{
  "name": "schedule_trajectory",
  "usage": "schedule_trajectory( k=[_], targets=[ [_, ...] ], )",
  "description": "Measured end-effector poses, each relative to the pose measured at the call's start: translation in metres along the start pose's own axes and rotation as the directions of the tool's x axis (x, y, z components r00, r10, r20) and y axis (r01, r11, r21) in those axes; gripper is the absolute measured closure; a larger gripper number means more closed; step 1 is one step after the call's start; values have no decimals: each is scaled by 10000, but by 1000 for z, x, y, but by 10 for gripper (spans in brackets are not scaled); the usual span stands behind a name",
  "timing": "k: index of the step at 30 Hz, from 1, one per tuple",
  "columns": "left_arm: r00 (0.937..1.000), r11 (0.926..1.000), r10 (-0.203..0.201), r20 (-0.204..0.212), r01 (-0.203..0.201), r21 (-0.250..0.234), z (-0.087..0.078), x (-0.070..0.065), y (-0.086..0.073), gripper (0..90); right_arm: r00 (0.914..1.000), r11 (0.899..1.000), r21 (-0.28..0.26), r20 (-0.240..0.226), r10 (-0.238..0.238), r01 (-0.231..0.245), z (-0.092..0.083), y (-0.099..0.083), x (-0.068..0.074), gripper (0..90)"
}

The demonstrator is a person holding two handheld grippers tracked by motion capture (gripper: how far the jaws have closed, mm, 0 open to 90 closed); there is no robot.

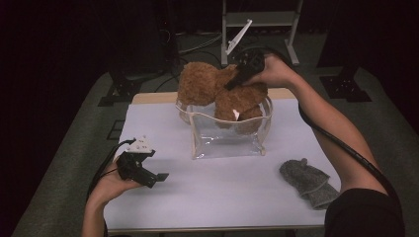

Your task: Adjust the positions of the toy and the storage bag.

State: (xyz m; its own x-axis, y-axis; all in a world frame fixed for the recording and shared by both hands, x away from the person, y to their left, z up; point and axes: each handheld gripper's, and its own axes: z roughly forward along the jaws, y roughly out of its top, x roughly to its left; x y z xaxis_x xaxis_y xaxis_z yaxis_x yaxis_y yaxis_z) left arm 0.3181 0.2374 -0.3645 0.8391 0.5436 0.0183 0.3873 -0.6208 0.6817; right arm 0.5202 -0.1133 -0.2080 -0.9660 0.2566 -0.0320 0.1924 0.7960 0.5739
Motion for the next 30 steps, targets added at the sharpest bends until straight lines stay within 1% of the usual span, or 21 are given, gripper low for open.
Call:
schedule_trajectory(
  k=[2,5,8,11,15,19,23,26,28,30],
  targets=[
    [10000,10000,-23,-48,23,-14,0,0,0,29,10000,10000,91,-70,16,-16,5,-4,2,592],
    [10000,10000,-10,-30,10,10,0,0,0,28,9998,9996,261,-201,80,-75,16,-12,3,592],
    [10000,10000,-10,-11,10,40,1,-1,0,28,9994,9991,405,-306,143,-131,22,-18,4,591],
    [10000,10000,0,-9,0,37,0,-1,0,28,9991,9987,495,-399,159,-140,28,-23,5,590],
    [10000,9999,-15,31,14,100,0,-1,0,28,9982,9970,754,-574,198,-155,38,-29,6,587],
    [10000,10000,-7,3,7,84,-1,-1,0,29,9977,9948,996,-623,252,-189,48,-33,7,583],
    [10000,10000,-3,-12,3,72,-1,-1,-1,29,9982,9919,1259,-547,249,-178,57,-37,9,577],
    [10000,9999,30,-16,-29,107,-1,-1,-1,28,9992,9854,1702,-390,83,-16,64,-40,11,565],
    [10000,9999,19,-12,-18,107,-1,-2,0,28,9994,9849,1730,-342,89,-28,65,-39,11,552],
    [10000,9999,-8,3,8,114,-1,-2,0,29,9994,9849,1727,-310,138,-82,64,-39,11,518]
  ],
)
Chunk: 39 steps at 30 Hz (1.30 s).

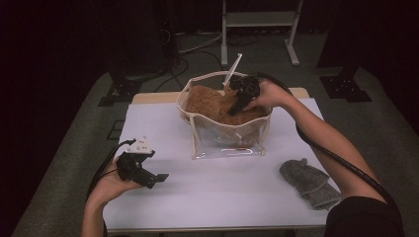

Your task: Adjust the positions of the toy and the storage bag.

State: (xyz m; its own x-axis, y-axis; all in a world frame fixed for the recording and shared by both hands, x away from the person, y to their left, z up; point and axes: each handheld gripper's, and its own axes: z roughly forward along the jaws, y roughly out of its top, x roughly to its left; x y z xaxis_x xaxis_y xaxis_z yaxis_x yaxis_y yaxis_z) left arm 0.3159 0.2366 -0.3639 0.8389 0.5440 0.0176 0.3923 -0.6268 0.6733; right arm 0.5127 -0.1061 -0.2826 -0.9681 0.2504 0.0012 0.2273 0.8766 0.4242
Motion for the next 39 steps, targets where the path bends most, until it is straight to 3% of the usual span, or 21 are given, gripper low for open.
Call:
schedule_trajectory(
  k=[9,17,20,24,28,30,39],
  targets=[
    [10000,10000,56,46,-56,-30,1,-1,2,29,9995,9995,-219,233,-217,222,-3,3,5,347],
    [10000,10000,32,53,-32,-33,0,-1,2,29,9985,9984,-373,370,-406,420,-11,13,7,336],
    [10000,10000,39,69,-39,-31,1,-1,2,29,9975,9973,-459,443,-553,574,-10,18,9,359],
    [10000,10000,43,71,-43,-20,0,-1,2,29,9963,9957,-512,433,-747,769,-8,22,10,498],
    [10000,10000,43,80,-43,-47,0,-1,2,29,9978,9974,-382,289,-595,606,-2,15,5,600],
    [10000,10000,51,83,-51,-23,1,-1,2,29,9985,9978,-413,211,-508,517,2,11,3,630],
    [10000,9999,49,5,-49,-96,-3,-1,0,29,9985,9977,450,193,-508,499,20,9,3,686]
  ],
)
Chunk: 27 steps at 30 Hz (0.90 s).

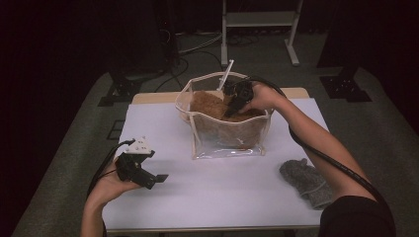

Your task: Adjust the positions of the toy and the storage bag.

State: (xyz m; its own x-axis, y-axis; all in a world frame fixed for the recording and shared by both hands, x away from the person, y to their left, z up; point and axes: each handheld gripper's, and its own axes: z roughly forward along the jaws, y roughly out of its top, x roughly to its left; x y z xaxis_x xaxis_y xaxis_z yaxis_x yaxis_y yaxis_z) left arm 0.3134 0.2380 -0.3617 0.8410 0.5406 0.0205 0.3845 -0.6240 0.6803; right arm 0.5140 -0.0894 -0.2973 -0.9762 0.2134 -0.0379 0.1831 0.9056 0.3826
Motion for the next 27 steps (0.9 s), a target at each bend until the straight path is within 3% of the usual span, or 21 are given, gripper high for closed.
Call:
schedule_trajectory(
  k=[4,7,11,15,27],
  targets=[
    [10000,10000,2,15,-2,38,1,0,-1,29,9999,9995,-266,-79,145,-147,-3,-2,-1,635],
    [10000,10000,-13,13,13,54,1,-2,0,28,9996,9971,-700,-93,278,-284,-13,-2,-1,535],
    [10000,10000,42,11,-42,17,1,-3,1,29,9989,9911,-1243,-68,465,-470,-29,-7,0,496],
    [10000,10000,38,-1,-38,-10,2,-3,1,29,9983,9815,-1826,-67,574,-577,-47,-15,1,473],
    [9999,9999,157,-10,-157,53,3,-4,3,29,9959,9590,-2690,-65,903,-887,-80,-44,13,434]
  ],
)
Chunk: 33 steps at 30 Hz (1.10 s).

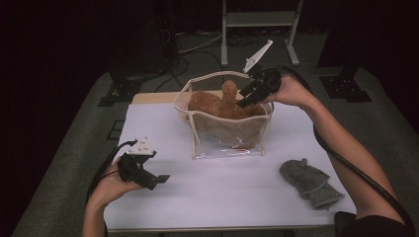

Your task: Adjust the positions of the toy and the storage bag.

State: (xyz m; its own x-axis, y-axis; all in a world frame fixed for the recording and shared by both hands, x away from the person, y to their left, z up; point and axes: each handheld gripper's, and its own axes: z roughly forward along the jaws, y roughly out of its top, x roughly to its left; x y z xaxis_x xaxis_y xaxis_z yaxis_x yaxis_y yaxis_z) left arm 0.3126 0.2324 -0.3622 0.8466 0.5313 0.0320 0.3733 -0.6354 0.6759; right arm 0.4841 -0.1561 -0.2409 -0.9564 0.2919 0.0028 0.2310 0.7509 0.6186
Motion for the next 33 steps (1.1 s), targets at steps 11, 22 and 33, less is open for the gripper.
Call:
schedule_trajectory(
  k=[11,22,33],
  targets=[
    [10000,10000,39,17,-39,53,3,-1,1,28,9995,9972,-676,81,316,-310,-30,-28,13,421],
    [10000,10000,-16,75,15,47,6,-1,2,29,9981,9932,-1062,337,520,-482,-53,-55,24,412],
    [9999,10000,-61,114,60,75,8,-1,1,28,9959,9887,-1329,484,761,-691,-66,-78,30,399]
  ],
)
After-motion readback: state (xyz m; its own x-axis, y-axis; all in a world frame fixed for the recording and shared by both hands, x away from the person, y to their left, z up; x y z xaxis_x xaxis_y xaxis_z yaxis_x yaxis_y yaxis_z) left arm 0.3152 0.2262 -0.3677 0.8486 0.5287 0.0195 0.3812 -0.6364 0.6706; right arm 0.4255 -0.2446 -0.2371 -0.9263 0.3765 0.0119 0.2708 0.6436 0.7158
